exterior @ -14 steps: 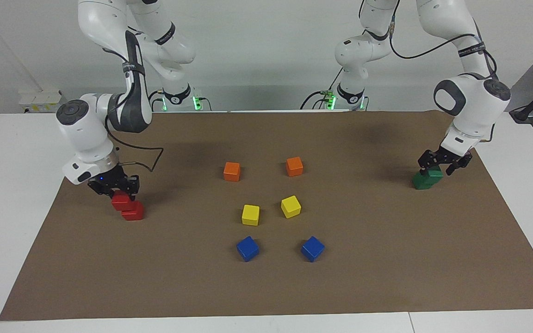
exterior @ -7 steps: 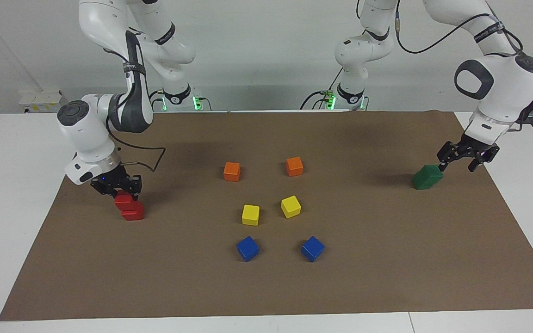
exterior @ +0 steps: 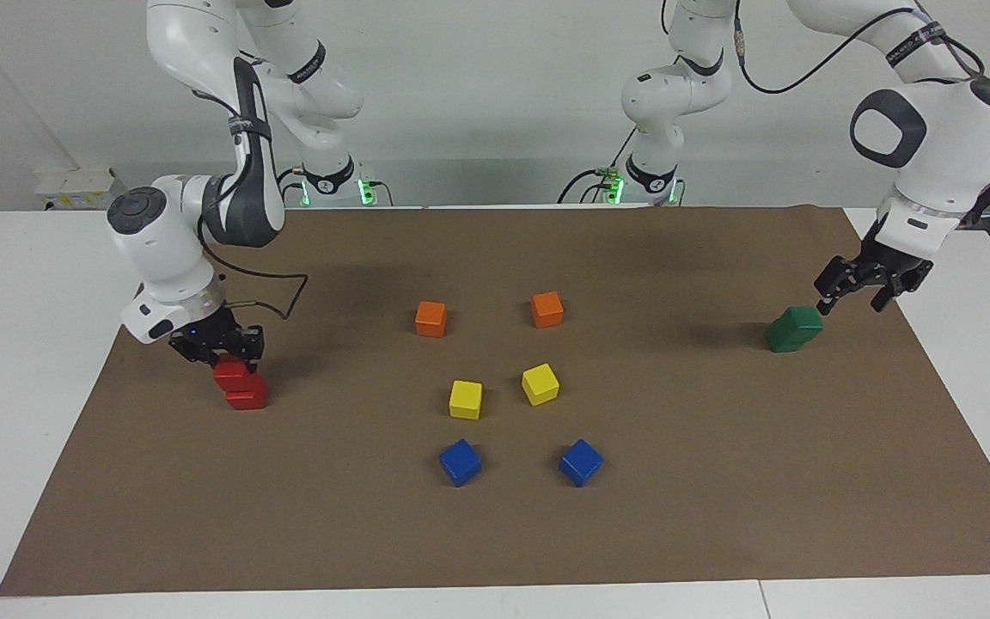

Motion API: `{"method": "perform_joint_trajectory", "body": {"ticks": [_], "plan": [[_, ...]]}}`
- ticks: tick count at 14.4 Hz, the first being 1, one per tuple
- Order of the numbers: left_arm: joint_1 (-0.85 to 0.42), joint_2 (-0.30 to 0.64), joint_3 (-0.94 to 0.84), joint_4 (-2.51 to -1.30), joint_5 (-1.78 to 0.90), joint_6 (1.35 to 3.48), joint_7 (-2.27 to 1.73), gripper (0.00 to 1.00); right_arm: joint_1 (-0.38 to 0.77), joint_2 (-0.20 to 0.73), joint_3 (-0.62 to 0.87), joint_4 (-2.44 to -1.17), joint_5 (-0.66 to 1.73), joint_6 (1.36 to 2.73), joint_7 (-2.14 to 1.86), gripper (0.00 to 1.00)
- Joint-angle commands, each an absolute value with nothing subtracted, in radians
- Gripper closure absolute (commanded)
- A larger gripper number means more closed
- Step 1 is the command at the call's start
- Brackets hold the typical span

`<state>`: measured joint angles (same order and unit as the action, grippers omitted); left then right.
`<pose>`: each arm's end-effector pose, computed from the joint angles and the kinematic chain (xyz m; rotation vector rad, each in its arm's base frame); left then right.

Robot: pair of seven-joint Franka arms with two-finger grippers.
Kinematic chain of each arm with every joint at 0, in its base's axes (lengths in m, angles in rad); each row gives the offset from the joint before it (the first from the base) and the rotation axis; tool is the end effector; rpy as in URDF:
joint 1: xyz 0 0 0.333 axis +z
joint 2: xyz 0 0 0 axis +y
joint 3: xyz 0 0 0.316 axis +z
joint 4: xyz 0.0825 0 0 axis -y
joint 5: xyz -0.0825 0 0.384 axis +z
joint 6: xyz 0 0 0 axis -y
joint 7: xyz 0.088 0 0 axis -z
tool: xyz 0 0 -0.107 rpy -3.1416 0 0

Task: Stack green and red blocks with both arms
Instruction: 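Open the left gripper and withdraw it from the green cubes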

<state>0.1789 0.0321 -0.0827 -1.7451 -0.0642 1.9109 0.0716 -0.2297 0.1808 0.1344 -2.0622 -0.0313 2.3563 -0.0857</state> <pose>0.5845 0.0524 0.5541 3.0804 0.0650 0.2140 0.5864 -0.0584 0.3590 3.1266 0.0121 0.1795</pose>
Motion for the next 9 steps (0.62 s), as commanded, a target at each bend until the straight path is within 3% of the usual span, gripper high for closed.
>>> {"method": "perform_joint_trajectory", "body": {"ticks": [1, 9], "plan": [[0.163, 0.034, -0.074, -1.652, -0.066, 1.787, 0.032, 0.00, -0.239, 0.176, 0.143, -2.079, -0.012, 2.391, -0.114, 1.00], [0.161, -0.029, -0.069, -1.614, -0.051, 1.588, 0.031, 0.00, -0.239, 0.190, 0.143, -2.080, -0.012, 2.407, -0.115, 1.00]]}}
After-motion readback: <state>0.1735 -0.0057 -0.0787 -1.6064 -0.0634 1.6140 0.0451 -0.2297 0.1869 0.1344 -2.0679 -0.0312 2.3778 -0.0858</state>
